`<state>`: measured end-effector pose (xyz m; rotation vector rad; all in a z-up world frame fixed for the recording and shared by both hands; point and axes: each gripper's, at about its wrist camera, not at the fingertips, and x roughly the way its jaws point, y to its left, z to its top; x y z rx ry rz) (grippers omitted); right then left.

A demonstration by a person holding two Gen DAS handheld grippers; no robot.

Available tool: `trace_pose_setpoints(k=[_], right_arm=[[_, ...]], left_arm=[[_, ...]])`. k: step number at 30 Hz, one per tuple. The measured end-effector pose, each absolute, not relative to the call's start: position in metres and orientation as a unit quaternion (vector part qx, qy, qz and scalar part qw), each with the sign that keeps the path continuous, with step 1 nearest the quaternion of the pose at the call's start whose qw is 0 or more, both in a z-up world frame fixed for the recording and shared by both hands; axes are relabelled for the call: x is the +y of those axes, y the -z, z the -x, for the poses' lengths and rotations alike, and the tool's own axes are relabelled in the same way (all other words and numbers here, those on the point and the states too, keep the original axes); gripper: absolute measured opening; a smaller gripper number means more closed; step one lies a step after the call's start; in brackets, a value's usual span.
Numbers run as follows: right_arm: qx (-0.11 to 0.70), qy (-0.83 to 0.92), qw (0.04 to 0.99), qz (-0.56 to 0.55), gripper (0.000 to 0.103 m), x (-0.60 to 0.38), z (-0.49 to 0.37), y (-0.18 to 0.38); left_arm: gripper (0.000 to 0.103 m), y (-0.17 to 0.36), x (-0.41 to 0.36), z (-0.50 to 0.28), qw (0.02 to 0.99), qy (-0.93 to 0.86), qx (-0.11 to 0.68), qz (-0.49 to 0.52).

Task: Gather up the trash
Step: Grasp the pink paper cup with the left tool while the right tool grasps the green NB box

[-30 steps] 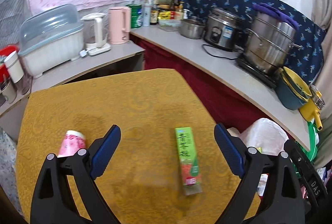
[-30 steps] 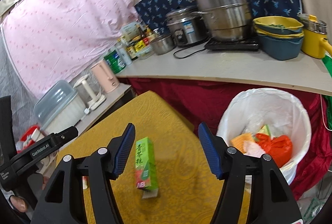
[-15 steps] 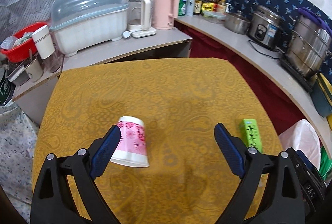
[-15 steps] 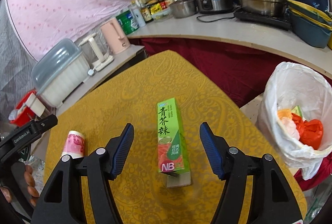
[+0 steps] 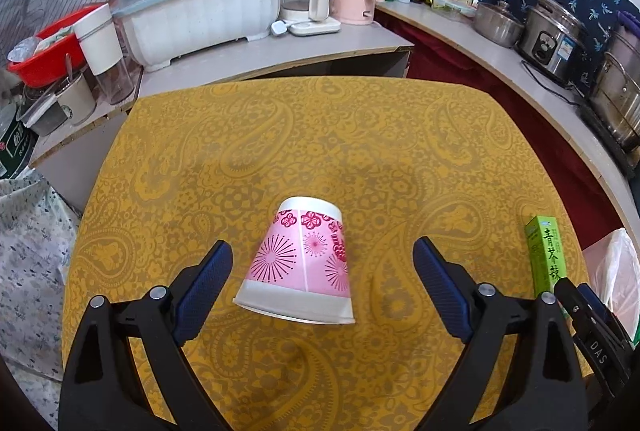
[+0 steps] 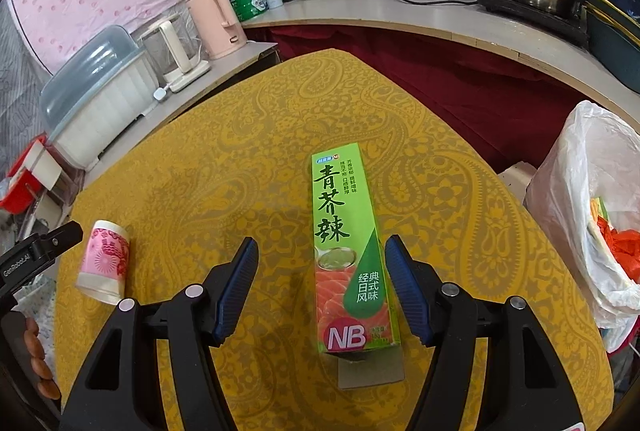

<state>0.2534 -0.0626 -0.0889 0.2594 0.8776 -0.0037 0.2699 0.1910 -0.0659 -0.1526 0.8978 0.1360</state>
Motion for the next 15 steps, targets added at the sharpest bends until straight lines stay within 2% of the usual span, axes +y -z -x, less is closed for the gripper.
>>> trace_pose_setpoints(k=[15], right_arm=[[0.448, 0.016, 0.886, -0.115, 0.064, -0.060, -0.275, 0.115]], left_arm=[[0.087, 0.107, 0.198, -0.286, 0.876, -0.072, 0.471, 0.074]])
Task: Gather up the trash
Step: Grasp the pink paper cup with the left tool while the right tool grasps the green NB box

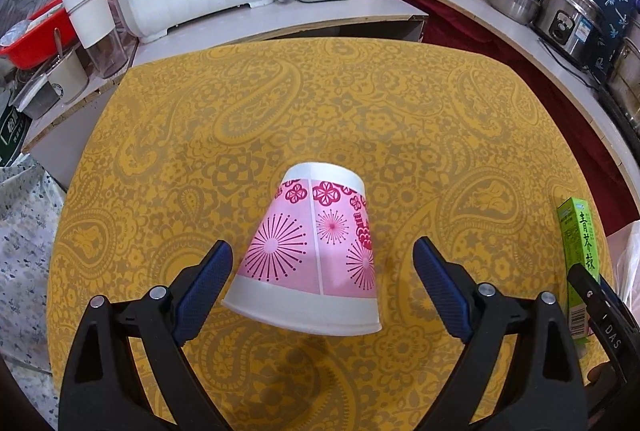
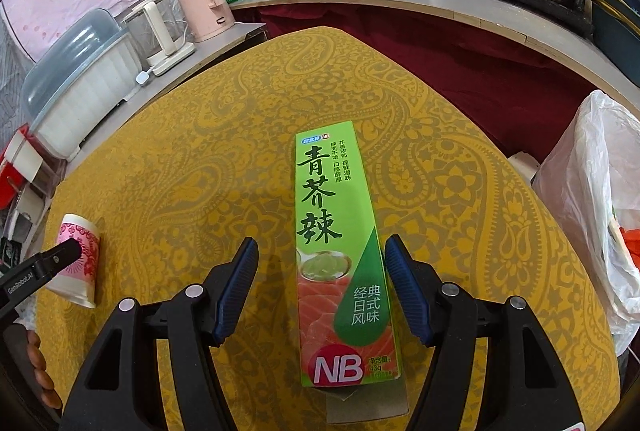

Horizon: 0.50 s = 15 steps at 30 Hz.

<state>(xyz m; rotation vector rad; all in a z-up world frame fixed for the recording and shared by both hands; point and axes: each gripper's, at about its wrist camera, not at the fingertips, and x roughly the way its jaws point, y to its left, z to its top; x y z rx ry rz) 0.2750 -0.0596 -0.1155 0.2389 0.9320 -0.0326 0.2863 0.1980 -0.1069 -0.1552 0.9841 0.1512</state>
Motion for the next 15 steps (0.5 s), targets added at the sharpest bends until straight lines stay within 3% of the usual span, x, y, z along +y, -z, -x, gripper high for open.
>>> trace_pose_setpoints(k=[10, 15], right_arm=[[0.453, 0.017, 0.884, -0.117, 0.064, -0.060, -0.279, 0.123], [0.451, 0.017, 0.885, -0.111, 0.060, -0.060, -0.279, 0.124]], left_arm=[[0.087, 0.131, 0.200, -0.292, 0.862, -0.070, 0.496, 0.082], [0.075, 0.137, 0.200, -0.293, 0.856, -0.061, 0.504, 0.092]])
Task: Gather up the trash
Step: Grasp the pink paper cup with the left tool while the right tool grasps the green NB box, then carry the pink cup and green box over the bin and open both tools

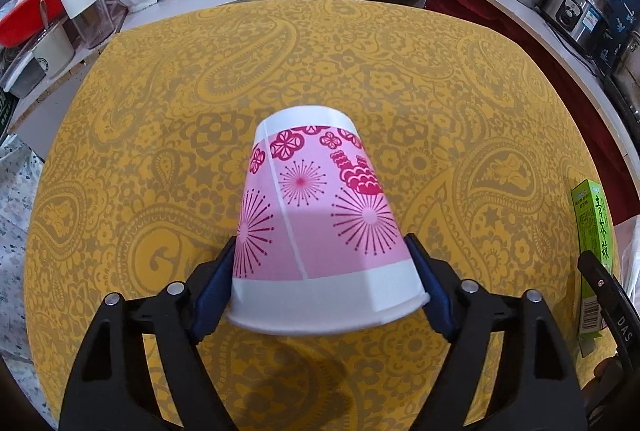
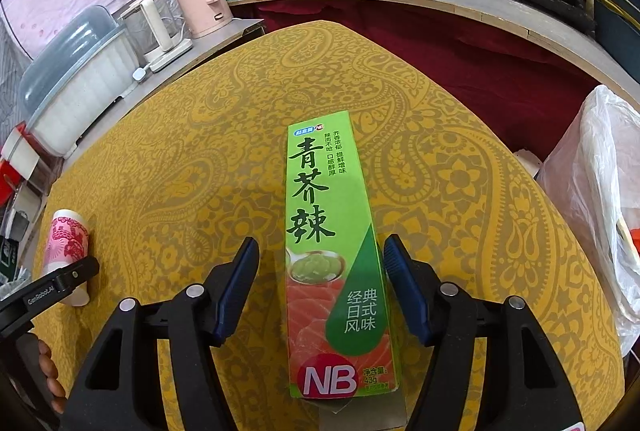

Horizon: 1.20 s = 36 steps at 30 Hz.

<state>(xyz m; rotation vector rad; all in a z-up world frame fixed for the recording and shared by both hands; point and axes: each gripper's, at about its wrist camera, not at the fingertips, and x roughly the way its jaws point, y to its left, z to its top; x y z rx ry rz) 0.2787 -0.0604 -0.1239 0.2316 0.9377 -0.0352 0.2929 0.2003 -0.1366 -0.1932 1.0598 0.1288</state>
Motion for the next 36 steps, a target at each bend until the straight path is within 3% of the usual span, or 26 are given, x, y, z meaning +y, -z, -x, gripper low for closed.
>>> trace_pose_setpoints(k=[3, 17, 36], right_arm=[[0.451, 0.017, 0.885, -0.113, 0.044, -0.063, -0.276, 0.123], [0.395, 0.002, 0.907, -0.147, 0.041, -0.088, -0.248, 0.071], [0.245, 0.051, 0.947, -0.203, 0.041, -0.207, -0.154, -0.044]], left_arm=[[0.071, 0.133, 0.200, -0.292, 0.859, -0.056, 0.501, 0.095], [0.069, 0.065, 0.155, -0.261, 0.890, 0.000, 0.447, 0.091], [0.069, -0.047, -0.005, -0.216, 0.922, 0.141, 0.358, 0.044]])
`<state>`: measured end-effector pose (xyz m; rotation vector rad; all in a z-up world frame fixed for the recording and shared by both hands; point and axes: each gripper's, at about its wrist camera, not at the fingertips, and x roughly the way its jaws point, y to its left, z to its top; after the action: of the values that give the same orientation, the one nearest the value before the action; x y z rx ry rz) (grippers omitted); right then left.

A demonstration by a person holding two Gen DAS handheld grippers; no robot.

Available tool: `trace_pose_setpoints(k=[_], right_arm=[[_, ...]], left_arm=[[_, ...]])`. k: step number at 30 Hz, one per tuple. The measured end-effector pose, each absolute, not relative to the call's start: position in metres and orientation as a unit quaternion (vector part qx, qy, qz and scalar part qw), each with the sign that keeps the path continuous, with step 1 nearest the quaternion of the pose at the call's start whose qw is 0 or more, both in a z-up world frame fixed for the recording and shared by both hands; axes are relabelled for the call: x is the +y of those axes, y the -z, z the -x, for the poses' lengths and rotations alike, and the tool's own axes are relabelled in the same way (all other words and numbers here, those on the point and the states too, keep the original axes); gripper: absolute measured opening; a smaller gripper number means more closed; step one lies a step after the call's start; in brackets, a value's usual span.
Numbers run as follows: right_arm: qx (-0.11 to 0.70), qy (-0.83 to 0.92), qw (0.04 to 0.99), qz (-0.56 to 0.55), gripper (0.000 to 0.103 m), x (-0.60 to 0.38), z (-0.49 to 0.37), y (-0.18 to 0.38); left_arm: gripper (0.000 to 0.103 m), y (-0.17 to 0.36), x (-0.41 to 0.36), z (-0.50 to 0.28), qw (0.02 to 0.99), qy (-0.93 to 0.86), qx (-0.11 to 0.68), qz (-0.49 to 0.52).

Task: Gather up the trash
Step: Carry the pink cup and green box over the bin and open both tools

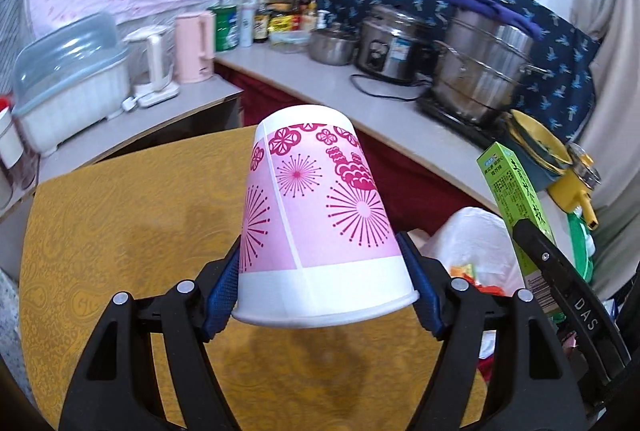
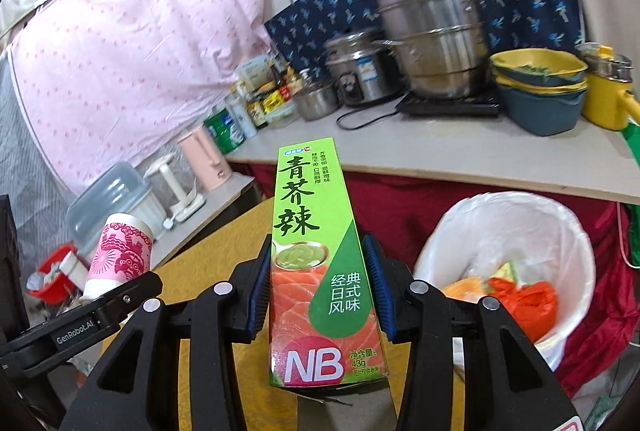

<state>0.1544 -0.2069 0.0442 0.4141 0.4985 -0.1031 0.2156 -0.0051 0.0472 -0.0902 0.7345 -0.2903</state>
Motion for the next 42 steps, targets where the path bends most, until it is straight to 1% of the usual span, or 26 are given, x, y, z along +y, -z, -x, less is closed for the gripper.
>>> trace_pose_setpoints(k=[9, 18, 28, 42], right_arm=[[0.206, 0.114, 0.944, -0.231, 0.041, -0.285, -0.105, -0.055], [0.195, 0.162, 0.933, -0.254, 0.042, -0.341, -0.069, -0.044], [0.203, 0.185, 0.923, -0.270, 0.042, -0.372, -0.058, -0.025], [0.237, 0.197, 0.908, -0.283, 0.042, -0.396, -0.077, 0.011]], left_arm=[[0.069, -0.067, -0.094, -0.194, 0.917, 0.209, 0.340, 0.004], [0.069, -0.065, -0.173, -0.174, 0.903, 0.258, 0.340, -0.035], [0.070, -0.050, -0.221, -0.173, 0.890, 0.282, 0.354, -0.063], [0.072, -0.005, -0.265, -0.196, 0.870, 0.290, 0.386, -0.098]])
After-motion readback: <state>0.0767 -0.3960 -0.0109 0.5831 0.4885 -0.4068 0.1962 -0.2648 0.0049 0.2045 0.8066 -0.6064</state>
